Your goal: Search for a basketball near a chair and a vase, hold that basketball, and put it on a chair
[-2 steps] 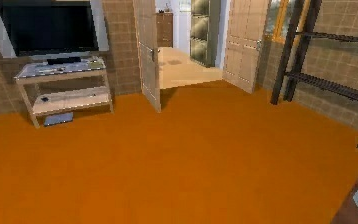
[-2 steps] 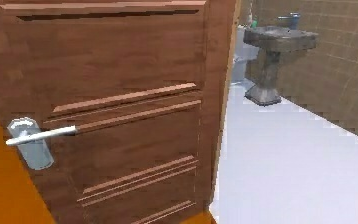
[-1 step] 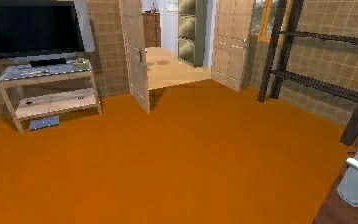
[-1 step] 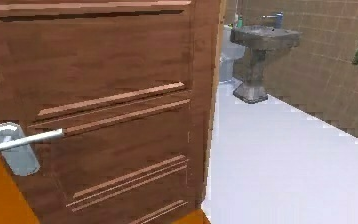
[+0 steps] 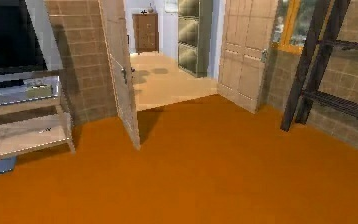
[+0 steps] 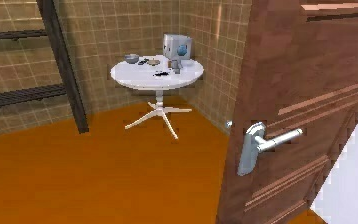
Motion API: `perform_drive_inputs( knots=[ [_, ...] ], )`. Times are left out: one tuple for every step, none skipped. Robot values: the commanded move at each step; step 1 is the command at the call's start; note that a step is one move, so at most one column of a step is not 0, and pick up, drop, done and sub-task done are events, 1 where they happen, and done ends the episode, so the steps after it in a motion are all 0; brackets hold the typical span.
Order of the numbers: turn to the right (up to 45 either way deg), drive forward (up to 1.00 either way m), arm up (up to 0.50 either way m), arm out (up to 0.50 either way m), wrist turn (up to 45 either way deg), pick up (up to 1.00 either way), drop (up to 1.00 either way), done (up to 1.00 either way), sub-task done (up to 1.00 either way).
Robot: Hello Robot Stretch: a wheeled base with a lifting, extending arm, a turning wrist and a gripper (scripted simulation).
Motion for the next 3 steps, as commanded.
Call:
perform_drive_inputs(
  knots=[
    [6.0, 0.0, 0.0, 0.0, 0.0, 0.0, 0.0, 0.0, 0.0],
    [0.0, 1.0, 0.0, 0.0, 0.0, 0.0, 0.0, 0.0, 0.0],
    [0.0, 0.8, 0.0, 0.0, 0.0, 0.0, 0.0, 0.0, 0.0]
  ],
)
